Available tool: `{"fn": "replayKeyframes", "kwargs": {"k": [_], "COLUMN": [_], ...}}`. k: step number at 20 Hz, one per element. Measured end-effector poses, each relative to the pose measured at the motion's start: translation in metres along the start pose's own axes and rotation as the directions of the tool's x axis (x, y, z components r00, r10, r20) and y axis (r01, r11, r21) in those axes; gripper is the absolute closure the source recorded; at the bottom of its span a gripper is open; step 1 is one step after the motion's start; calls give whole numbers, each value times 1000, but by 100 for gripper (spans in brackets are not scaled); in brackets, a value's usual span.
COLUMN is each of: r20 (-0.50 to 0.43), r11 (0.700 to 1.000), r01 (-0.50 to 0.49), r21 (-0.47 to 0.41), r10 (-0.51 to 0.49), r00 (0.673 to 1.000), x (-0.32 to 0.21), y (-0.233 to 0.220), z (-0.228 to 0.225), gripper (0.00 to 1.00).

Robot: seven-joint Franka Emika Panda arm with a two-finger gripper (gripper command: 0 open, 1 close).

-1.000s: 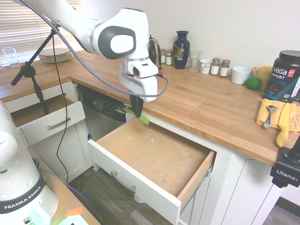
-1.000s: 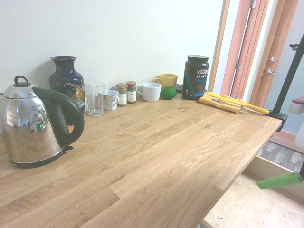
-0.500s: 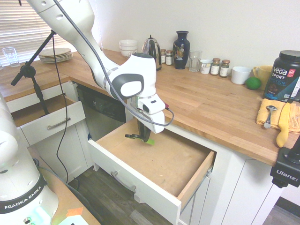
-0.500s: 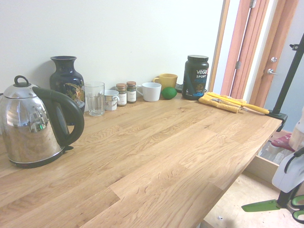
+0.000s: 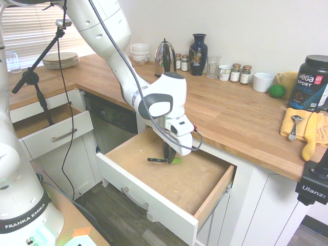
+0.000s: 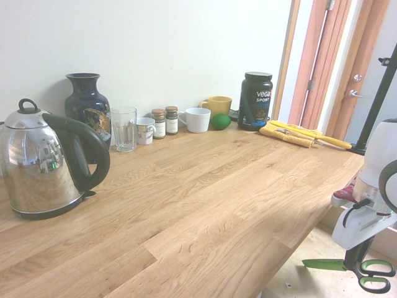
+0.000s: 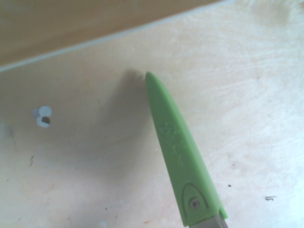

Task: Put scissor in the drawer

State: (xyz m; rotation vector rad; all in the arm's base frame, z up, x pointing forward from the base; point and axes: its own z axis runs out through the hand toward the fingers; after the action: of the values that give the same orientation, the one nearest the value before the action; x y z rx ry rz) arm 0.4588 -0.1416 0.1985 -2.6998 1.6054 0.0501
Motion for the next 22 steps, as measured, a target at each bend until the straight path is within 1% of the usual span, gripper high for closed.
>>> {"fn": "replayKeyframes", "kwargs": {"k": [13,21,22], "r20": [-1,-14,-15], "r11": [1000,1000,1000], "r01": [26,29,29], "r21": [-10,-4,-4], "r10": [-26,-29,-29], "r00": [1000,999,999], "x": [0,0,0], "y": [-15,-16,-16], "z": [17,18,18], "gripper": [100,100,0]}}
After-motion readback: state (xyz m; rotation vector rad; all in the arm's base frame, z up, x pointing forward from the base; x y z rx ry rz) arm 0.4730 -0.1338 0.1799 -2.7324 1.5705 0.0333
